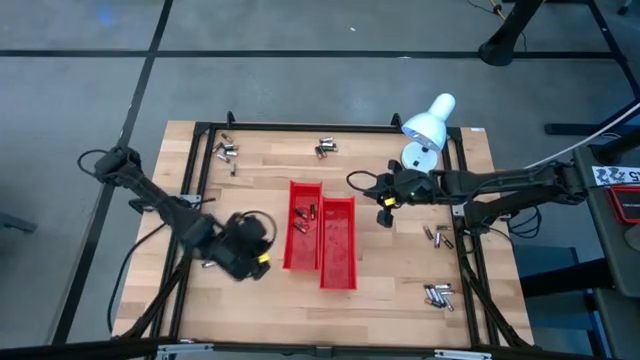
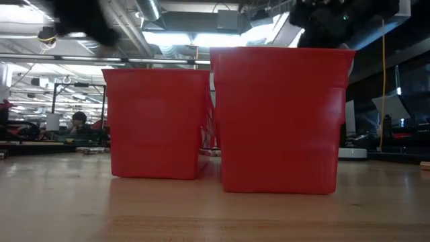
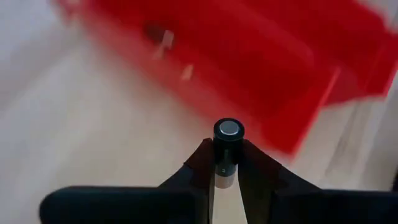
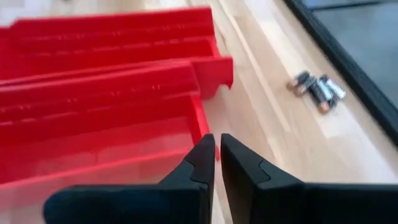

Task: Sort batteries
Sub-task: Put the black battery into the left red bin, then put the silver battery into the right red bin

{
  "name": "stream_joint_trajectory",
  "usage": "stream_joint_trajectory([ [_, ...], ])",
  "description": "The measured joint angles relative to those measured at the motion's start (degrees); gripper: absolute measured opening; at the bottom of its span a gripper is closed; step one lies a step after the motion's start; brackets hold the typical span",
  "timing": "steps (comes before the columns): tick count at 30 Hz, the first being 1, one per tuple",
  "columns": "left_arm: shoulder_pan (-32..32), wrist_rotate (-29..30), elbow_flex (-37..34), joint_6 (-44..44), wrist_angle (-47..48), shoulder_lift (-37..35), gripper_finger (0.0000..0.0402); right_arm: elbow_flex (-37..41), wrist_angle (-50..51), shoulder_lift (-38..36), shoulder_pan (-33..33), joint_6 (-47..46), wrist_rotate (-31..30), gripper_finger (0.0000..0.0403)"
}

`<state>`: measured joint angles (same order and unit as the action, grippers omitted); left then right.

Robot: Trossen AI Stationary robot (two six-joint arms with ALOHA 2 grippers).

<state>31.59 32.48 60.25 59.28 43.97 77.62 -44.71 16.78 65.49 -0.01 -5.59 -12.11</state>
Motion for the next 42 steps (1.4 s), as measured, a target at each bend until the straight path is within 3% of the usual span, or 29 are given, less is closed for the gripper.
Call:
stream_joint_trajectory([
  [5,-10.6,-2.1,0.1,-20.9,-14.6,0.2,0.0035,2.4,0.1,0.0,0.0,-0.5,0.0,0.003],
  [8,-16.6,-6.5,0.1,-26.8,-18.0,0.2,0.0039,3.5,0.1,0.0,0.0,-0.9,-0.1,0.003],
  [14,-24.2,-13.2,0.1,-26.5,-17.9,3.9,0.0035,4.0,-0.2,0.0,0.0,0.0,-1.3,0.003],
  [20,-27.0,-16.4,0.1,-26.3,-18.1,10.8,0.0042,4.0,-3.4,0.0,0.0,3.8,-5.6,0.003],
  [26,-29.8,-22.2,0.1,-27.0,-18.1,14.7,0.0043,4.0,-4.2,0.0,0.0,4.7,-5.9,0.003],
  [37,-30.6,-24.8,0.3,-31.8,-20.9,14.9,0.0125,4.0,-4.2,0.0,0.0,5.9,-5.9,0.003],
  [42,-30.5,-24.9,5.3,-32.8,-11.2,13.1,0.0143,4.0,-4.2,0.0,0.0,5.9,-5.4,0.003],
])
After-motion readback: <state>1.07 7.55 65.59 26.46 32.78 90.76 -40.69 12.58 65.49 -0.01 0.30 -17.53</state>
